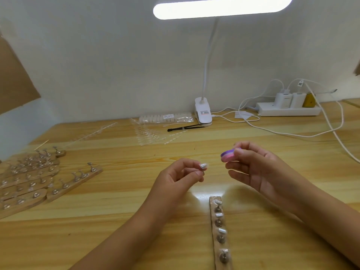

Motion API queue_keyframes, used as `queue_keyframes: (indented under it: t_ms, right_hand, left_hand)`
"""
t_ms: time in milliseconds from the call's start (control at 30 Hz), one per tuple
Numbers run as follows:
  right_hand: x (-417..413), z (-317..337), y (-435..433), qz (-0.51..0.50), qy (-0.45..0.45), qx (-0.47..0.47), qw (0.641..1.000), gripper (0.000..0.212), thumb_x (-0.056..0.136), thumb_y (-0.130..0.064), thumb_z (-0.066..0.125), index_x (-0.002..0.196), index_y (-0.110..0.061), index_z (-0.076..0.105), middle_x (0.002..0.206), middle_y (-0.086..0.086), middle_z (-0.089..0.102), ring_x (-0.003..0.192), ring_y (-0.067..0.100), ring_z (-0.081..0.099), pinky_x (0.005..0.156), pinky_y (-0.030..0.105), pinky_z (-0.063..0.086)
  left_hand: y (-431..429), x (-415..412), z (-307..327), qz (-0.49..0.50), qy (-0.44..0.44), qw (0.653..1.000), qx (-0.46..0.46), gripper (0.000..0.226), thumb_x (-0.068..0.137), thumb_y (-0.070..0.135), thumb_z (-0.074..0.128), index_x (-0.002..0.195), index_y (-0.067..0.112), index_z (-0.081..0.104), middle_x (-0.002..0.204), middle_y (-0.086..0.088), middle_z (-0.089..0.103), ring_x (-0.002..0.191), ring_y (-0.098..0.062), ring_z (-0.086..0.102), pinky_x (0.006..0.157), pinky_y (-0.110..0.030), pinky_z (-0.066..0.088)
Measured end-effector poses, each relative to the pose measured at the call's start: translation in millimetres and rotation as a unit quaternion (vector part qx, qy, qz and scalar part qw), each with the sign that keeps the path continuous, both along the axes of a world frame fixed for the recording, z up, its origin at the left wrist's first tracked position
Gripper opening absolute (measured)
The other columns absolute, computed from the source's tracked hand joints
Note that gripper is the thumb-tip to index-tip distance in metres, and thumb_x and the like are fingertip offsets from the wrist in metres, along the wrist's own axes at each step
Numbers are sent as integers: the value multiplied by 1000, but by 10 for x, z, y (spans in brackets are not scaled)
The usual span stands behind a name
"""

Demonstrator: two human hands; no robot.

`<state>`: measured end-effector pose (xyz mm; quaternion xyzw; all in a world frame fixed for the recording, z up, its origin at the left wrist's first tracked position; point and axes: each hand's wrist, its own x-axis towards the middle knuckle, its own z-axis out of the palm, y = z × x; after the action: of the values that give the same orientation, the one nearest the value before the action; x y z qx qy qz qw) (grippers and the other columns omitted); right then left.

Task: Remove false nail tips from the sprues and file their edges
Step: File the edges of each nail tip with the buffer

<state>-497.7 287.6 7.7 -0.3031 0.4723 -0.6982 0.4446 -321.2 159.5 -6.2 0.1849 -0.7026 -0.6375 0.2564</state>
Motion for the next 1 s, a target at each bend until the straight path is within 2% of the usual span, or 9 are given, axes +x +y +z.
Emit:
queue_keyframes:
  t_ms: [100,167,233,300,400,467,567,800,1000]
  right_hand:
    - [31,14,23,4,9,-1,1000,19,68,-21,76,80,-18,61,93,8,72,80,14,69,69,23,57]
    - [73,25,30,16,31,3,999,15,72,-15,72,75,-17,58,90,5,71,79,13,68,68,21,56]
    - [118,30,29,20,49,8,999,15,72,-15,70,70,-17,55,87,2,71,78,9,67,67,19,55]
    - [146,26,24,14,59,9,998,18,72,-17,70,71,-14,52,83,0,71,75,6,66,65,19,54]
    - [158,34,20,1,60,4,998,17,73,-18,70,84,-14,58,83,-1,70,74,6,64,66,19,54]
    - [160,45,22,-5,49,3,999,29,76,-17,73,104,-15,66,91,2,72,77,9,66,68,21,56]
    - [168,61,35,6,44,-2,999,40,82,-15,69,121,-22,68,101,12,73,85,19,71,70,24,57]
    - [205,82,63,37,171,25,984,29,79,-21,67,108,-22,73,101,8,74,95,20,72,77,24,57]
    - [237,72,75,22,219,7,975,27,82,-21,67,108,-21,72,100,8,74,95,21,72,78,22,56]
  left_hand:
    - [21,1,-3,-16,-19,999,-24,15,92,23,66,87,34,74,83,10,72,86,3,65,74,-4,43]
    - [32,3,9,-28,-24,999,-26,8,88,39,70,93,34,73,87,11,73,86,6,63,74,-4,42]
    - [36,0,8,-35,-25,999,-31,31,76,59,68,93,34,73,88,13,73,83,8,61,73,-6,42]
    - [34,-10,-2,-34,-31,998,-36,38,71,66,63,88,33,73,85,13,72,81,6,60,77,-11,43]
    - [32,-16,-5,-32,-36,998,-34,19,79,53,64,81,35,69,81,13,70,78,6,59,76,-11,41]
    - [26,-16,-18,-31,-38,998,-33,13,79,48,66,83,36,70,84,11,72,80,5,62,73,-7,42]
    - [17,-8,-34,-23,-38,999,-17,22,76,43,74,98,40,72,99,6,75,96,-4,68,77,-9,47]
    - [-5,-1,-31,-14,-47,998,-32,24,79,47,76,100,37,75,107,5,73,103,-8,67,84,-17,51]
    - [1,-5,-30,-9,-49,999,-17,27,74,45,80,97,32,76,105,2,74,104,-14,68,76,-15,52]
